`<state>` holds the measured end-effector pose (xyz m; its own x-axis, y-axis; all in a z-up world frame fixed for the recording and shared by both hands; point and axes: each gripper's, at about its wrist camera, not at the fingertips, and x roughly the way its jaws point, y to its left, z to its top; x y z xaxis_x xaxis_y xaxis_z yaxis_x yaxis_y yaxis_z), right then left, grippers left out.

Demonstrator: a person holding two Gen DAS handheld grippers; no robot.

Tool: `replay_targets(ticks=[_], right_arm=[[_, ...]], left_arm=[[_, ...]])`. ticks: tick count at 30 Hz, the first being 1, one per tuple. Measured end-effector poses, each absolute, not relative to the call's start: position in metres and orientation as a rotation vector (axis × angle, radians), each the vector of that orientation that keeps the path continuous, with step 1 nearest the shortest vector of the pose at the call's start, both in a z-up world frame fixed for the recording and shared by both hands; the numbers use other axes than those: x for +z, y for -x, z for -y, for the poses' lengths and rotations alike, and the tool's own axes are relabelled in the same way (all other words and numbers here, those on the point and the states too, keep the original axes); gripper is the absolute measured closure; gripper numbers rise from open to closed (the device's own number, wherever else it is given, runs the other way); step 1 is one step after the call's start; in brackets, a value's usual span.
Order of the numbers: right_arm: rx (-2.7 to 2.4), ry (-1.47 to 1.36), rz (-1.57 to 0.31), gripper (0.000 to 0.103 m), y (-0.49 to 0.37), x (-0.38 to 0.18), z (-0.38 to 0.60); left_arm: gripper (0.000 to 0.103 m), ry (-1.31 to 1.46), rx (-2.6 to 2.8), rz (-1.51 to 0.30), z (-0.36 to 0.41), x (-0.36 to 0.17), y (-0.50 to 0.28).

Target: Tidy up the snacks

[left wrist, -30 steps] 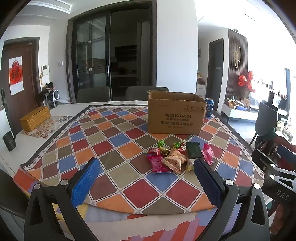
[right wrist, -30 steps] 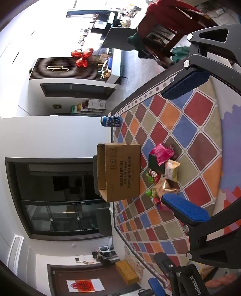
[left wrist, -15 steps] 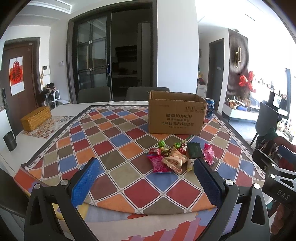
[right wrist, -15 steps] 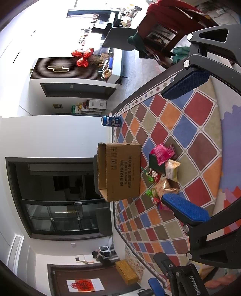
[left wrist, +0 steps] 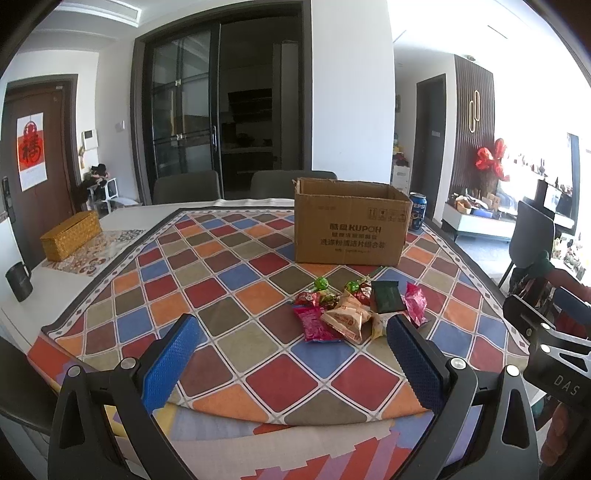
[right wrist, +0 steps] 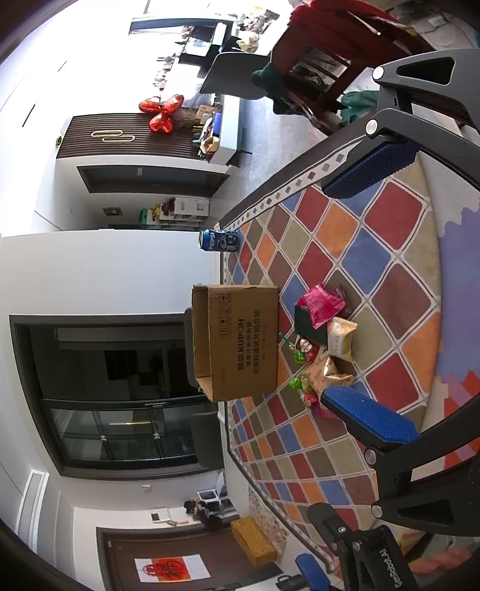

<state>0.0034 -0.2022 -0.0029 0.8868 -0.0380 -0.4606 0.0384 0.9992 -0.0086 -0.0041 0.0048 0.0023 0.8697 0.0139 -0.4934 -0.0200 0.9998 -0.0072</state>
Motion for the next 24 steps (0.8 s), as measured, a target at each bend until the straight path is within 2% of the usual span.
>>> replay_targets(ticks=[24], right_arm=[[-0.036, -0.006, -0.482, 0.001, -0.0030, -0.0035, 0.2035]], left_arm=[[0.000, 0.011, 0.005, -0.510, -0.0020, -0.0005, 0.0046]])
